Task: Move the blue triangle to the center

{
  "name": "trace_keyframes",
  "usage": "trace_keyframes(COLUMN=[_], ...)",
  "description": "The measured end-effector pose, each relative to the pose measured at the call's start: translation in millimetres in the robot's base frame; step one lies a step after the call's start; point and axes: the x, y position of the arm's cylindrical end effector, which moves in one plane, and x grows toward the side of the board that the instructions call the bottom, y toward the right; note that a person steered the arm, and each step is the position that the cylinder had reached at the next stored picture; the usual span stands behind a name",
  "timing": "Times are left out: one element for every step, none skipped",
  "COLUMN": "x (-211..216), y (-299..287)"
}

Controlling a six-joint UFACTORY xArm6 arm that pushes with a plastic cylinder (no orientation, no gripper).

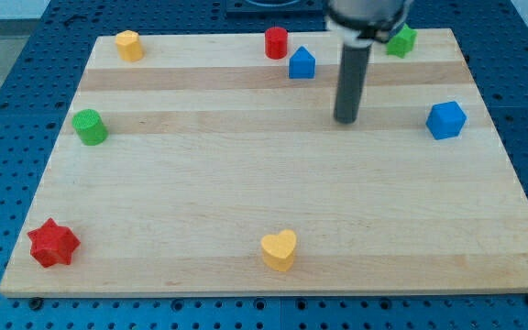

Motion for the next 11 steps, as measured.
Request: trace_keyframes(x=[-53,-100,-141,-148,-144,-131,-117,-105,-87,-65,-38], y=[43,53,43,11,-11,-42,-71,-77,-88,-104,-104])
